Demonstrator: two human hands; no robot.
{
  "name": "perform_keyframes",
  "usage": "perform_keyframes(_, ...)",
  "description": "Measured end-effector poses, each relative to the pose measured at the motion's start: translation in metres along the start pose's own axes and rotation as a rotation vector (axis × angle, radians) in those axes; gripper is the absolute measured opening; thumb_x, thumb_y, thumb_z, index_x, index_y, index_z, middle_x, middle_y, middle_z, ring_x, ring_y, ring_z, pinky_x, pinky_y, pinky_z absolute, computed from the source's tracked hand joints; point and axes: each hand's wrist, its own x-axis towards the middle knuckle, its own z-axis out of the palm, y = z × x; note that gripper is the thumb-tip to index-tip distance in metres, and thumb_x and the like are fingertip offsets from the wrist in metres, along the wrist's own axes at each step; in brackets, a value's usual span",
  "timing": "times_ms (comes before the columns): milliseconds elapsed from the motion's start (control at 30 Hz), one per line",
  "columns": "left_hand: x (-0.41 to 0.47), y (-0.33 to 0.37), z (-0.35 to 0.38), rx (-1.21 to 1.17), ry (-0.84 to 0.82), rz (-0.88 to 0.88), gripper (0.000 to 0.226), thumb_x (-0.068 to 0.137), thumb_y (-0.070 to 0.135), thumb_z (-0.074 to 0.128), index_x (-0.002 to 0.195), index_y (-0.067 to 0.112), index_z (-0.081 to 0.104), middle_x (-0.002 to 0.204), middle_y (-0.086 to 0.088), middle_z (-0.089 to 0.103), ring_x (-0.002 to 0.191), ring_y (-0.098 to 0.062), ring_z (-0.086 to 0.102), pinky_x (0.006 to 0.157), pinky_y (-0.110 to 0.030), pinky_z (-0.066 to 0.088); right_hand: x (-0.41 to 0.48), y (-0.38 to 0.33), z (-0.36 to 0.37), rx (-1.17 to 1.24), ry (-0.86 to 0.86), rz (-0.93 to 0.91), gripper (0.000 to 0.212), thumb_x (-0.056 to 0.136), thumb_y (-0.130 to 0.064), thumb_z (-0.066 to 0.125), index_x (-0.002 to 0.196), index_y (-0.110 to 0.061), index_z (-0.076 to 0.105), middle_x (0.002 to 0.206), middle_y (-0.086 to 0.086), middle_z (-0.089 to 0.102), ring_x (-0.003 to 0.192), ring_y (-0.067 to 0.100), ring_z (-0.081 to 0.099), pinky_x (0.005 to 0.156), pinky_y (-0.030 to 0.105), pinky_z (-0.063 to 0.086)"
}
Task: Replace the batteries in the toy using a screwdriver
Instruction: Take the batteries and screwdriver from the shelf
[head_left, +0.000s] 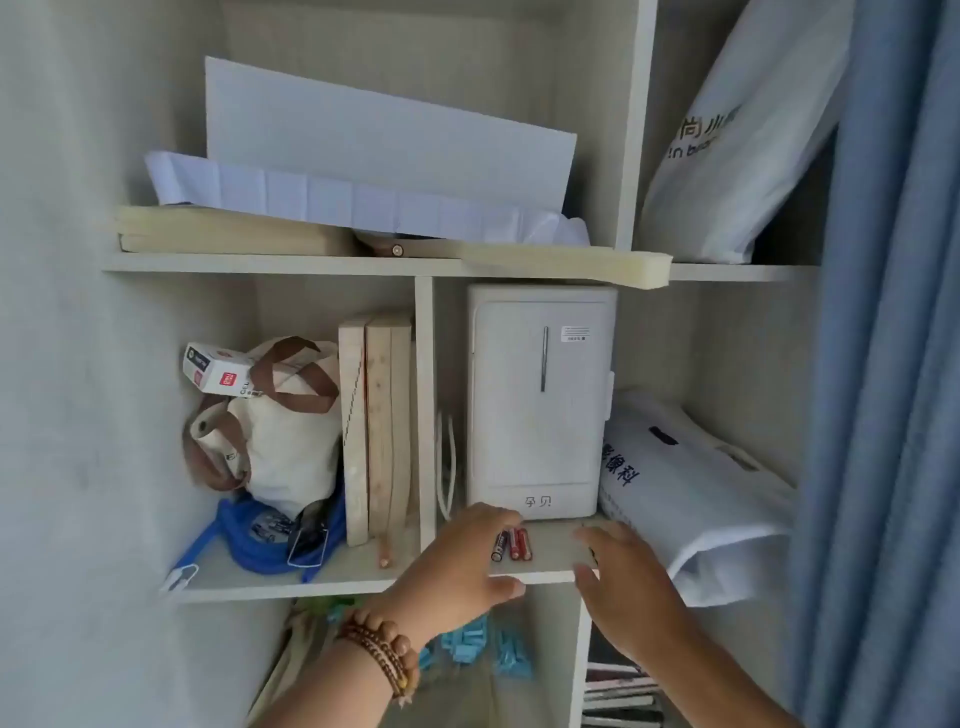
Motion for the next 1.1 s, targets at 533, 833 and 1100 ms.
perform_keyframes(533, 0.069, -0.037, 0.034, 0.159, -0.106, 0.048, 0.061, 0.094, 0.038, 0.059, 0.146, 0.033, 0.028, 0.141, 0.012, 0.039, 0.13, -0.009, 0.038, 0.109, -0.036, 0.038, 0.043, 0.04, 0.045, -0.363, 0.089, -0.124, 0.031, 0.06, -0.009, 0.085, 0.063, -0.024, 0.058, 0.076, -0.002, 0.054, 0.068, 0.019, 0.055, 0.07, 0.038, 0.054)
perform_keyframes(833, 0.082, -0.037, 0.046, 0.186, -0.109, 0.102, 0.049, 0.09, 0.052, 0.057, 0.136, 0.037, 0.048, 0.127, 0.01, 0.046, 0.12, -0.01, 0.039, 0.102, -0.033, 0.041, 0.047, 0.038, 0.041, -0.312, 0.129, -0.25, 0.019, 0.065, -0.024, 0.079, 0.053, -0.029, 0.065, 0.068, -0.011, 0.061, 0.071, 0.011, 0.057, 0.063, 0.022, 0.052)
perform_keyframes(1100, 0.082, -0.047, 0.055, 0.097, -0.038, 0.142, 0.041, 0.087, 0.058, 0.056, 0.123, 0.038, 0.058, 0.117, 0.019, 0.047, 0.111, 0.0, 0.041, 0.093, -0.016, 0.037, 0.051, 0.05, 0.049, -0.289, 0.07, -0.208, 0.028, 0.081, -0.034, 0.052, 0.057, -0.024, 0.063, 0.08, -0.008, 0.061, 0.069, 0.016, 0.061, 0.069, 0.035, 0.06)
